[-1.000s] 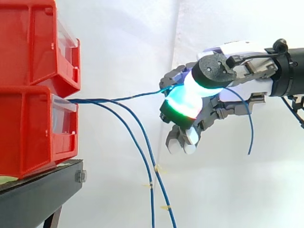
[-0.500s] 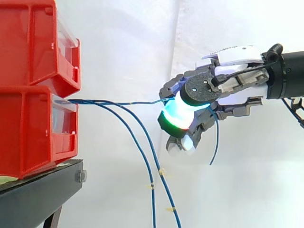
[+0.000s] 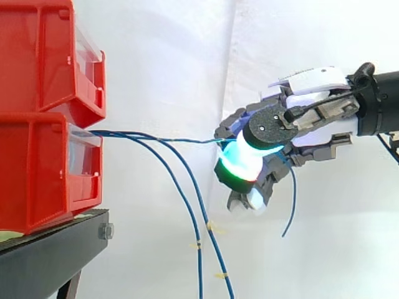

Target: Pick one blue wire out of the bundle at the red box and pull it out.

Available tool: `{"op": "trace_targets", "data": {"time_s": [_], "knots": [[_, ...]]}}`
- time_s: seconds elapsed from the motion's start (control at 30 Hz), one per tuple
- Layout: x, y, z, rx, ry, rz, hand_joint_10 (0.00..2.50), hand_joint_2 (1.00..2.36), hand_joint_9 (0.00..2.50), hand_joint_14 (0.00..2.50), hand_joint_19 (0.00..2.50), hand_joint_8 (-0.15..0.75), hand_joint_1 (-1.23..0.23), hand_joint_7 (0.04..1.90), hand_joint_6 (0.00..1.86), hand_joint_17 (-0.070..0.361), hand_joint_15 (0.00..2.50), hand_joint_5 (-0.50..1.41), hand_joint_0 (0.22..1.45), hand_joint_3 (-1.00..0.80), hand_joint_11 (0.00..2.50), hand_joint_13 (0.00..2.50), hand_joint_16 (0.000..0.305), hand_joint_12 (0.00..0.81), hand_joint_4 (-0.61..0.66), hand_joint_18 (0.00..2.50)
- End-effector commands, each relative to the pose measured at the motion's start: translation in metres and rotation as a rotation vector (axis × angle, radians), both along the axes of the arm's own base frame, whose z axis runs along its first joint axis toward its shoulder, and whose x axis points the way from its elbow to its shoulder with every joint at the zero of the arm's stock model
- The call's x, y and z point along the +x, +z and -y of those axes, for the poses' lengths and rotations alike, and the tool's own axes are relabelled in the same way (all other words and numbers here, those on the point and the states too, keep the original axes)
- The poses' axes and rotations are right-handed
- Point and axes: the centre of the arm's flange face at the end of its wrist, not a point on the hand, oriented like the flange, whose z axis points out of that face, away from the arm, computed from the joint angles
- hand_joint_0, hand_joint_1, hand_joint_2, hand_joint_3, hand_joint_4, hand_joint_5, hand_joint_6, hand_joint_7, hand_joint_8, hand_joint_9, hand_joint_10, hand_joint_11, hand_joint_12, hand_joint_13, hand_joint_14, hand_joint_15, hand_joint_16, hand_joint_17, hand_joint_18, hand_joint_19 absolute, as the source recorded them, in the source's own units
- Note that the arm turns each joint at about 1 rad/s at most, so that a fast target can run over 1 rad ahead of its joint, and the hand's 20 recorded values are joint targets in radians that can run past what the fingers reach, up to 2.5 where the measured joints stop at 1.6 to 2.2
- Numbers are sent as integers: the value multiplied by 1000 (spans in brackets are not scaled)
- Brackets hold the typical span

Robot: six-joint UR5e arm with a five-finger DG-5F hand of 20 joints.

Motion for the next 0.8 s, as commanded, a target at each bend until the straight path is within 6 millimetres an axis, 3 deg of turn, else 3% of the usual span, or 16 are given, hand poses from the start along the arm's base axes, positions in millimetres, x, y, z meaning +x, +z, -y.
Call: {"op": "trace_targets", "data": {"time_s": [0.0,0.23,0.77], "knots": [[-3,-3,-3,78,-9,-24,17,1010,877,20,554,318,-841,1182,903,121,489,-136,641,-386,628,702,54,418,93,632],[-5,-1,-4,161,-20,-30,19,1009,873,19,575,319,-767,1130,895,124,502,-138,591,-405,627,695,55,420,124,615],[-5,0,-5,163,-20,-29,18,1002,875,18,597,334,-655,1141,877,133,498,-139,522,-471,611,690,59,440,145,594]]}}
